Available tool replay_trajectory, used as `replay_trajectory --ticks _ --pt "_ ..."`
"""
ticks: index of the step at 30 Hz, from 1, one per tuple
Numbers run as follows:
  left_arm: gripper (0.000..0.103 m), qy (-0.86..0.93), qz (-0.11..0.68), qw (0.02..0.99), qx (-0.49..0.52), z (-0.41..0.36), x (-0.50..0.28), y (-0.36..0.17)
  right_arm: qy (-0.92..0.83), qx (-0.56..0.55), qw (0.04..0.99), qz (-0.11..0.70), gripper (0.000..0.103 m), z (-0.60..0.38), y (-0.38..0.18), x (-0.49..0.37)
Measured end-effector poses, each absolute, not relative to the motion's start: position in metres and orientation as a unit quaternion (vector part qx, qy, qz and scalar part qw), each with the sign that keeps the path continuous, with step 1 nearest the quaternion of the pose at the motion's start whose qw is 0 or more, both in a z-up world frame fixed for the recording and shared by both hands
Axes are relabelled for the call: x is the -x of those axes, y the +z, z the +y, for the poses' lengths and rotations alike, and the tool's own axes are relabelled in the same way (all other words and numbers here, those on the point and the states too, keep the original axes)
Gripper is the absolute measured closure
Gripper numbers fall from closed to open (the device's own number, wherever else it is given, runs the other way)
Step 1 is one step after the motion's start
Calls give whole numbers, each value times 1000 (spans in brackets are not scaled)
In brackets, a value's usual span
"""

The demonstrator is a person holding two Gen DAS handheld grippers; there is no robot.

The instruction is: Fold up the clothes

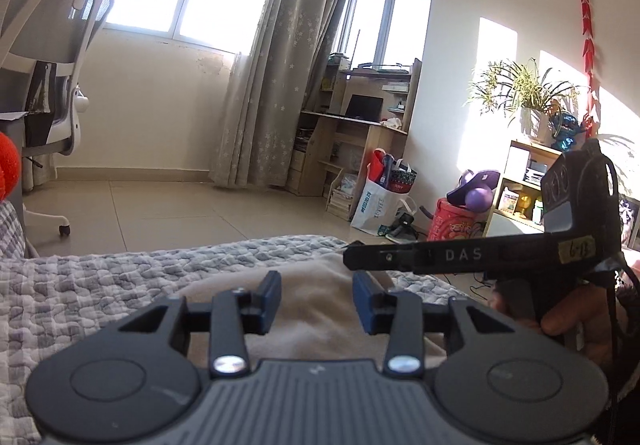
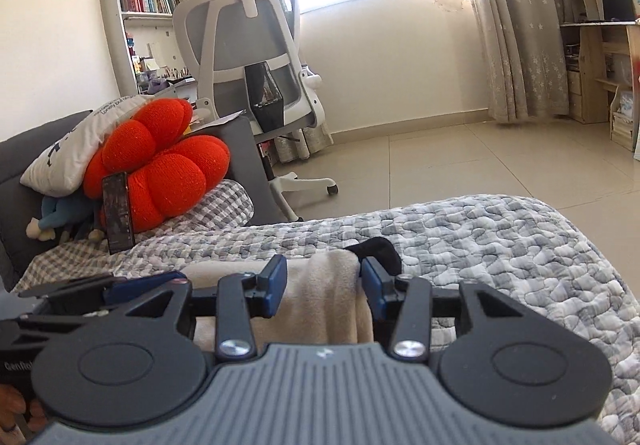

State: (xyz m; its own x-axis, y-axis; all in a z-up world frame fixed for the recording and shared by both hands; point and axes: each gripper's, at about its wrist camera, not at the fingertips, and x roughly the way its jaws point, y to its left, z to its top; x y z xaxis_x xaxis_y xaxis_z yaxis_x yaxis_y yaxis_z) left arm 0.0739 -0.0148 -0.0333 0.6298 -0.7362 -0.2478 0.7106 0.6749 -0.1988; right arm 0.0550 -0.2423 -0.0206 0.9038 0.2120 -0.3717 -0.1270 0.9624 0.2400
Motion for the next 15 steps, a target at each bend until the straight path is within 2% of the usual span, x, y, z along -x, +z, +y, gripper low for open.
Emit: replay_trajectory --ticks 8,15 --pt "64 -393 190 898 56 -18 -91 -49 73 -93 966 228 57 -248 -43 -59" --pt "64 -399 202 895 18 -37 -87 -61 74 -108 962 238 57 -256 -50 -62"
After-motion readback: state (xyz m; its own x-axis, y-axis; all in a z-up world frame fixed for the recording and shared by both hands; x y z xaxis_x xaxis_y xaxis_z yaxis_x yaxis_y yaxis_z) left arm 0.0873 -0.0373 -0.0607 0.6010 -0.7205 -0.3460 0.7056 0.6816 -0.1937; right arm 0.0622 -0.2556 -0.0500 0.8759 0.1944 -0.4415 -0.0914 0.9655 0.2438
